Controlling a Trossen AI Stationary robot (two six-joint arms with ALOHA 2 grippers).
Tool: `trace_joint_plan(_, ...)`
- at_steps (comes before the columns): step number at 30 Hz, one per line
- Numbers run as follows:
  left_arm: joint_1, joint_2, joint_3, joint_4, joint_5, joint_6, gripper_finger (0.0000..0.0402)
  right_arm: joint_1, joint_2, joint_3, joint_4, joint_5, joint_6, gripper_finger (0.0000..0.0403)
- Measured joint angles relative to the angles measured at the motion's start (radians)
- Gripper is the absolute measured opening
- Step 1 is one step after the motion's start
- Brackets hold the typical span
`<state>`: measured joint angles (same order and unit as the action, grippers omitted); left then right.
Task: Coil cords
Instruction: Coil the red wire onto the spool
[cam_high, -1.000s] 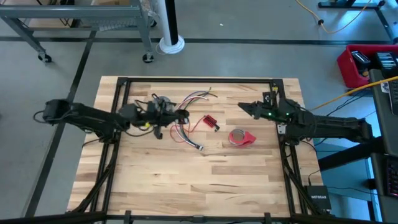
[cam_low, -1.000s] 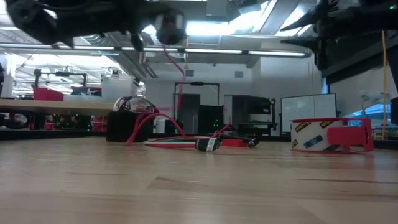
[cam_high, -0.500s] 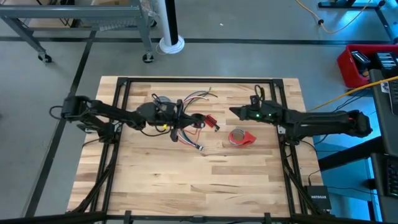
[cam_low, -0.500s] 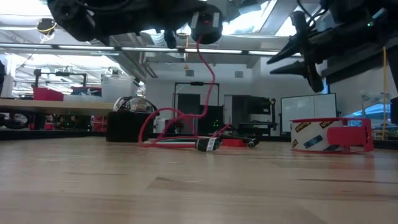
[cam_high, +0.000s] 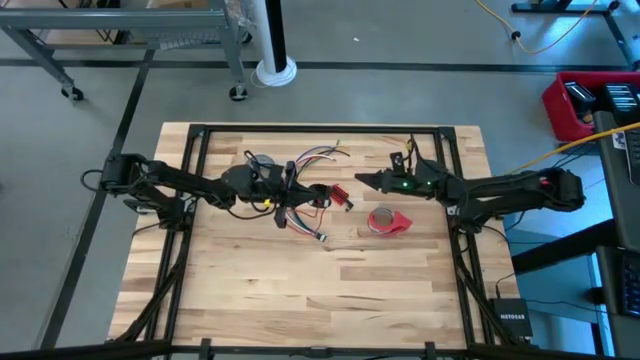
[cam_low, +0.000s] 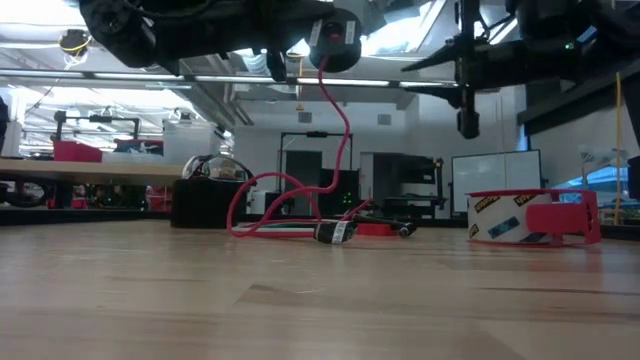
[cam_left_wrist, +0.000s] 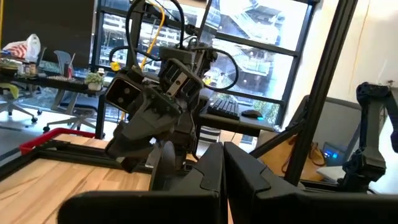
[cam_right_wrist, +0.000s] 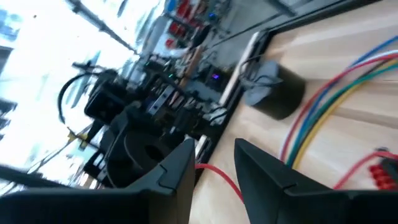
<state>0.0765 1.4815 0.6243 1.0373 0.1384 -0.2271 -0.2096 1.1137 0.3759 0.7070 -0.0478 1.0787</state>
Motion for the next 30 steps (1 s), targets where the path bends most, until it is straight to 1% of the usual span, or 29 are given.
trace_joint_plan(2, 0.000, 0.000, 0.000, 0.004, 0.007, -0.019, 0.0000, 0.000, 0.043, 0.004, 0.058, -0.034, -0.014, 0.0117)
trace_joint_plan(4, 0.000, 0.000, 0.000, 0.005, 0.009, -0.037, 0.0000, 0.000, 0.081, 0.020, 0.078, -0.068, -0.041, 0.0117)
trace_joint_plan(10, 0.000, 0.000, 0.000, 0.033, 0.009, -0.105, 0.0000, 0.001, 0.185, 0.102, 0.078, -0.180, -0.170, 0.0117)
trace_joint_plan(14, 0.000, 0.000, 0.000, 0.050, 0.009, -0.117, 0.0000, 0.001, 0.222, 0.148, 0.078, -0.245, -0.230, 0.0117)
trace_joint_plan(20, 0.000, 0.000, 0.000, 0.052, 0.009, -0.134, 0.0000, 0.001, 0.226, 0.172, 0.079, -0.262, -0.262, 0.0117)
trace_joint_plan(27, 0.003, 0.000, 0.000, 0.052, 0.008, -0.140, 0.0000, 0.001, 0.226, 0.190, 0.080, -0.311, -0.279, 0.0117)
trace_joint_plan(30, 0.003, 0.000, 0.000, 0.052, 0.008, -0.140, 0.0000, 0.001, 0.226, 0.190, 0.080, -0.313, -0.282, 0.0117)
